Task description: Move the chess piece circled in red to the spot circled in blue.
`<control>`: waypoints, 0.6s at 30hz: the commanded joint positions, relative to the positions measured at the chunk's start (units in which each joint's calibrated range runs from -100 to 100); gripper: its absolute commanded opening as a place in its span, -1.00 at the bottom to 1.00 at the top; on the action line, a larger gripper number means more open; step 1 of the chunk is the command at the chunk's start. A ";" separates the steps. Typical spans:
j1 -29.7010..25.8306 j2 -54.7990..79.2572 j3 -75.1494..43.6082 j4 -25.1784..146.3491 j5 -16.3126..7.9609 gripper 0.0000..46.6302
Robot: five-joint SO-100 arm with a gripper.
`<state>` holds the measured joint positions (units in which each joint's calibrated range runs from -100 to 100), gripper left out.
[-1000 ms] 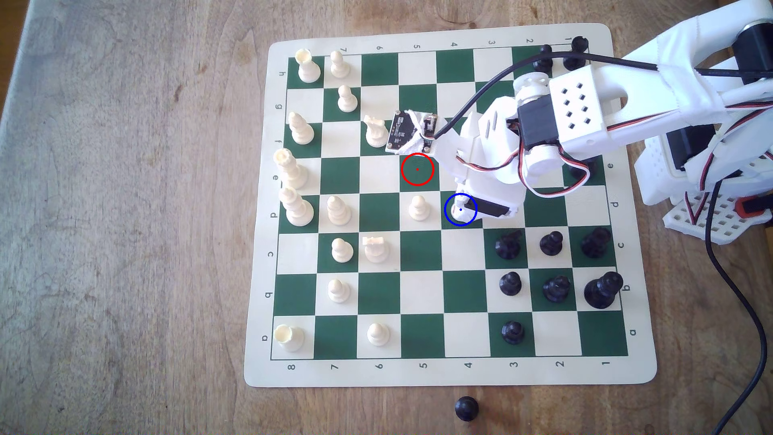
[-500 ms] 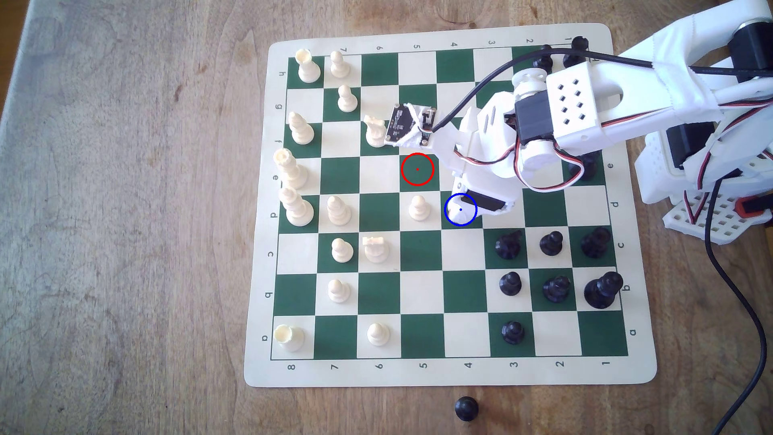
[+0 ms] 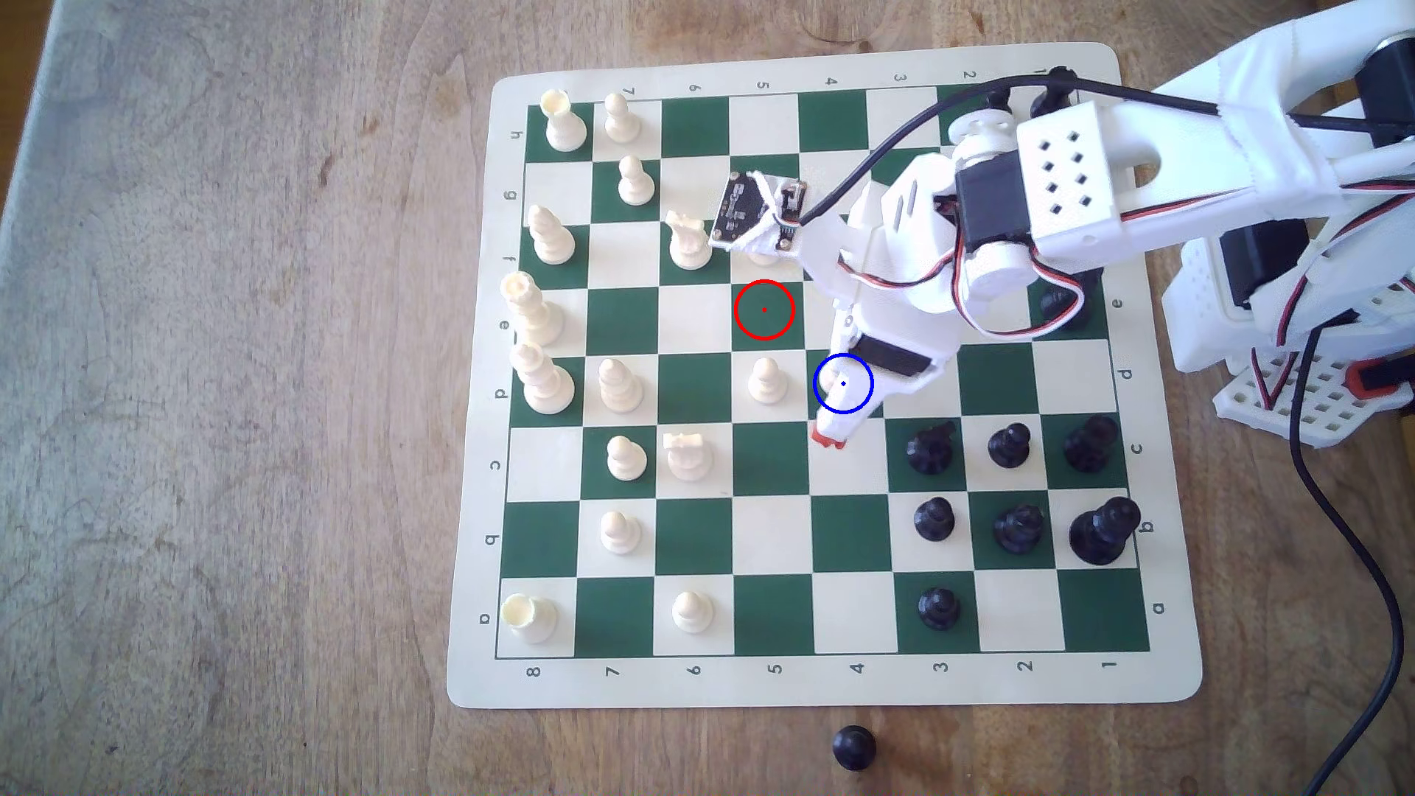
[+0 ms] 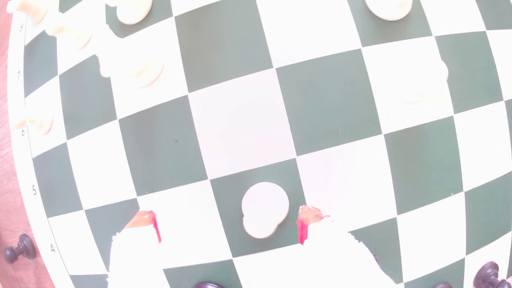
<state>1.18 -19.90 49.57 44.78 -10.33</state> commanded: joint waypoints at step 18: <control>-5.44 -49.46 11.08 31.22 1.37 0.26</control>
<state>-4.20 -57.27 57.98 71.39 -9.11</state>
